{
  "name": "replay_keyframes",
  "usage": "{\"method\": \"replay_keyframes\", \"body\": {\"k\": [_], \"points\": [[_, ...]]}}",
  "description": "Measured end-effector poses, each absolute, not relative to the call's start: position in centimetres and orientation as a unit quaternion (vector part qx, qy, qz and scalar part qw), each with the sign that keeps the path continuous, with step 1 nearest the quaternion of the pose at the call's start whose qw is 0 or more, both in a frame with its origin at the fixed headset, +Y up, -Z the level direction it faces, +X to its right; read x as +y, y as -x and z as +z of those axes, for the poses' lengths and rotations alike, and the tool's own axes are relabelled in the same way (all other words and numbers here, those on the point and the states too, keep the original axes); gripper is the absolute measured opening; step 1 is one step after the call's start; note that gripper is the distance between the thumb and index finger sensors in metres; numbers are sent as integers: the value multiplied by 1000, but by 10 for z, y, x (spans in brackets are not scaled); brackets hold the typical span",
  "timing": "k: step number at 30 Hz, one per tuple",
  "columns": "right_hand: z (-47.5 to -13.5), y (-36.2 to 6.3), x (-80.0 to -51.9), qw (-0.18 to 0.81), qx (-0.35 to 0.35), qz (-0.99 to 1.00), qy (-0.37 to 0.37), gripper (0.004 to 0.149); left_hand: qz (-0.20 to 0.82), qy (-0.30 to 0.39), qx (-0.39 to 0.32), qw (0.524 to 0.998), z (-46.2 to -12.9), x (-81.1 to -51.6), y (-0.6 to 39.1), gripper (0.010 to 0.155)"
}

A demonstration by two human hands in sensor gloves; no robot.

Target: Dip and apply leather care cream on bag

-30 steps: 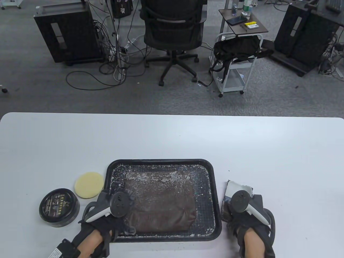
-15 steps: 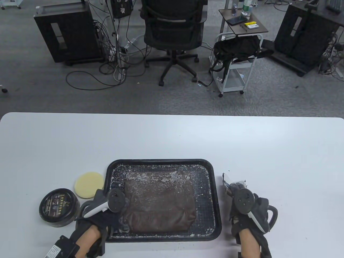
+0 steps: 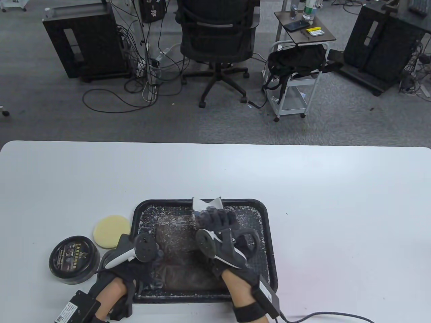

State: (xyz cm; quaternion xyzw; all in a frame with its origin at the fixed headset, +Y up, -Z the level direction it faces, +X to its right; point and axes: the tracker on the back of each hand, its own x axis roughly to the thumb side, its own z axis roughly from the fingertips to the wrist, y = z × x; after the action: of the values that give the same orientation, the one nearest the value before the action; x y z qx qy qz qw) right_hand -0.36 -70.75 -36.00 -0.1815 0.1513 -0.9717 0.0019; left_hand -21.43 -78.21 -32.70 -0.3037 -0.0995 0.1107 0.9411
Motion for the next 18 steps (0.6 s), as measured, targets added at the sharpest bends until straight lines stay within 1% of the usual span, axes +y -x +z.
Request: {"method": "replay_keyframes", "body": {"k": [4, 9, 11, 14, 18], "points": [[-368, 51, -721, -14, 118, -969, 215, 54, 117, 314, -100, 937, -328, -782, 216, 81], [-378, 86, -740, -27, 69, -968, 239, 53, 126, 320, -100, 934, -329, -782, 217, 81], [-381, 92, -746, -31, 51, -968, 245, 53, 128, 321, -101, 933, -329, -782, 218, 81], [-385, 97, -757, -51, 3, -967, 249, 53, 130, 324, -102, 932, -330, -783, 218, 80], [-386, 99, -762, -38, -12, -966, 254, 53, 131, 323, -101, 932, -330, -783, 218, 80]]}}
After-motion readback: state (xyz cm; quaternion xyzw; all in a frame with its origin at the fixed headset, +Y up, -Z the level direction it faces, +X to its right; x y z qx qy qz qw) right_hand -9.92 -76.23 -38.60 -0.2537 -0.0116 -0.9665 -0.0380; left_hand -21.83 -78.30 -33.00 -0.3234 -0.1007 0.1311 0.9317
